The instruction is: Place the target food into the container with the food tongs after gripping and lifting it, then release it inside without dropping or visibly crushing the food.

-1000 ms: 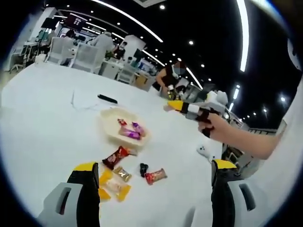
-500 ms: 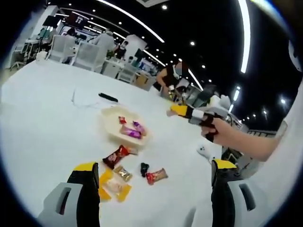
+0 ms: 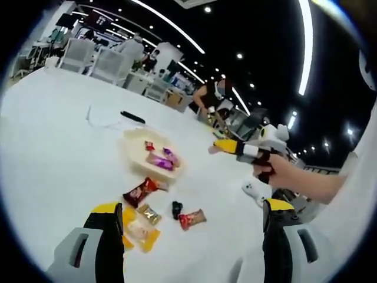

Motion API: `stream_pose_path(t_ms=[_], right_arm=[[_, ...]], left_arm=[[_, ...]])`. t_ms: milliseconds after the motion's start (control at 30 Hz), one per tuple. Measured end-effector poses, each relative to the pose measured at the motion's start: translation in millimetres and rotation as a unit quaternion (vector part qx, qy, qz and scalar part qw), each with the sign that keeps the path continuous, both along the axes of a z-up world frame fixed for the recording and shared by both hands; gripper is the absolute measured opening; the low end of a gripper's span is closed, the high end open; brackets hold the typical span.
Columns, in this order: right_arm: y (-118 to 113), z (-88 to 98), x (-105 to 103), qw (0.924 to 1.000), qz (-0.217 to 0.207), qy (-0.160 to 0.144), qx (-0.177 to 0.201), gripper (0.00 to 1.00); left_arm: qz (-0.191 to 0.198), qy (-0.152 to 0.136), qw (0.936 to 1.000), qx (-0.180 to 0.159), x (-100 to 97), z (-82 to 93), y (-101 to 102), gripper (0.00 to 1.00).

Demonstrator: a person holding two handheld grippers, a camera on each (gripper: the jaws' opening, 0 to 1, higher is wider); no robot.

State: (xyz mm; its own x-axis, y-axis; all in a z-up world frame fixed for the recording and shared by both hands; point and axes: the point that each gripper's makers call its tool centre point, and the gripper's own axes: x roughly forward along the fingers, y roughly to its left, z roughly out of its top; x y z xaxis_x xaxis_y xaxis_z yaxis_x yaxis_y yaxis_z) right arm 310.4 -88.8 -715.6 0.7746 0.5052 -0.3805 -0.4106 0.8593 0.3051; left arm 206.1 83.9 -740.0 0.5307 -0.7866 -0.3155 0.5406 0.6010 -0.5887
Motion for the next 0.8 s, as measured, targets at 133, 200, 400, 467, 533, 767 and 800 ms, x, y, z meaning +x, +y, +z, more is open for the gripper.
stream_pose_path(t_ms=[133,200,400,467,533,767,800], right_arm=[[2,-7.7,-8,1.0,0.001,0.006,0.004,0.27],[3,-12.1,-13,0.9999,0.001,0.008,0.006,0.27],[5,-22.8,-24,0.9997,-0.001,0.017,0.016,0.27],[8,-23.7,-27,0.9996,0.003,0.018,0.021,0.27],[12,-25.1,-32,0.9995,0.009,0.02,0.024,0.27],[20,-21.7,-39,0.9991,0.023,0.014,0.031,0.27],[21,-20.3,-40,0.9991,0.025,0.013,0.032,0.27]], left_arm=[[-0.004,0.005,1.0,0.0,0.5,-3.9,1,0.99],[-0.006,0.008,0.9999,0.002,-0.1,-4.5,1,0.99],[-0.014,0.01,0.9998,0.007,-0.1,-4.1,-1,0.99],[-0.016,0.009,0.9998,0.008,-0.1,-2.6,-2,0.99],[-0.018,0.008,0.9998,0.009,-0.3,-1.5,-3,0.99],[-0.018,0.004,0.9998,-0.003,-0.4,12.4,-8,0.98],[-0.02,0.001,0.9998,-0.001,-0.4,15.3,-9,0.99]])
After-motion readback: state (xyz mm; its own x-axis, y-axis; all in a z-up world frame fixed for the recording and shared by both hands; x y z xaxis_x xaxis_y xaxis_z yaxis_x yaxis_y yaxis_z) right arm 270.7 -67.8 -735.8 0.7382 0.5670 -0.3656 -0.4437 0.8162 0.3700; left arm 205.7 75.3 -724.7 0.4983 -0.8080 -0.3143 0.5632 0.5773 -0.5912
